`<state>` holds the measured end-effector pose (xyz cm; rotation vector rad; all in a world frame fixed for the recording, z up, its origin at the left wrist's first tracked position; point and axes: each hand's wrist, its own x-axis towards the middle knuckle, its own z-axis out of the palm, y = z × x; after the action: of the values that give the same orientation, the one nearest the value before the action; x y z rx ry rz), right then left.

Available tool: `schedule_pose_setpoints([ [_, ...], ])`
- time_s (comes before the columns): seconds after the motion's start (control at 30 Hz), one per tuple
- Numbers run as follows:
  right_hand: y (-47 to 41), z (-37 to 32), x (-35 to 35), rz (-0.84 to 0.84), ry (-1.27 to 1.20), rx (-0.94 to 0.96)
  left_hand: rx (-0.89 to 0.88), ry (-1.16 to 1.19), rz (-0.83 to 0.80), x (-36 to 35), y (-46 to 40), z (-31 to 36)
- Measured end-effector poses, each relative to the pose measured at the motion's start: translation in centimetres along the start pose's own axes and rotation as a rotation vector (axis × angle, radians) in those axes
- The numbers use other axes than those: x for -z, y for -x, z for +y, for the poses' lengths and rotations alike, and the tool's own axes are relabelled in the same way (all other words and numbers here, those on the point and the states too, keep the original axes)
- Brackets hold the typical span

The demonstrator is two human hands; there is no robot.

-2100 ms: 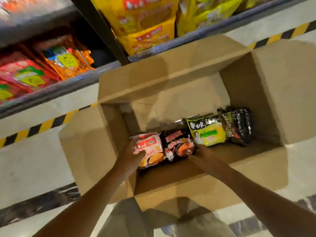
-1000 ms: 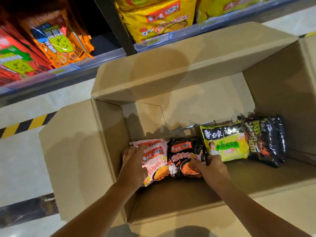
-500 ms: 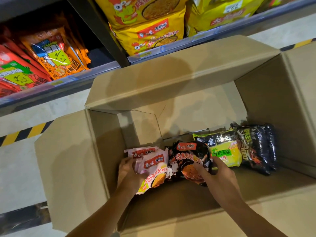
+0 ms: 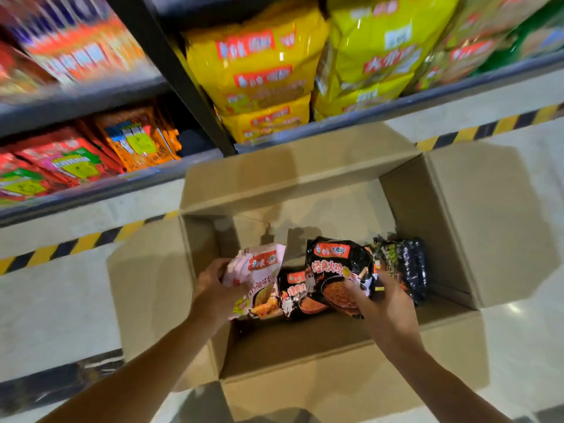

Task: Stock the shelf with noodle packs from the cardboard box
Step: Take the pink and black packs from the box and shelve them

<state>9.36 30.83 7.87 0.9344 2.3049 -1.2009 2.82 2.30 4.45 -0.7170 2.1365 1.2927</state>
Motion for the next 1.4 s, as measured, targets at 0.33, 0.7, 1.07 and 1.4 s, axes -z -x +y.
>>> schedule_pose_setpoints([
  [0.33,16.0,-22.6,13.6,0.076,-0.179,0.060,-0.310,0.089,-0.038,20.4,15.0,25.2],
  [0.7,32.7,-42.5,23.1,0.099,-0.306,0.303,-0.559,0.170,0.037,41.1,32.9,38.6],
  [1.07,44.2,-51.4,27.4,0.076,-0.396,0.623,-0.795,0.265,0.138,52.3,44.3,40.9],
  [1.4,53.0,-56.1,29.0,0.029,-0.528,0.857,-0.950,0.325,0.243,59.5,58.1,39.6],
])
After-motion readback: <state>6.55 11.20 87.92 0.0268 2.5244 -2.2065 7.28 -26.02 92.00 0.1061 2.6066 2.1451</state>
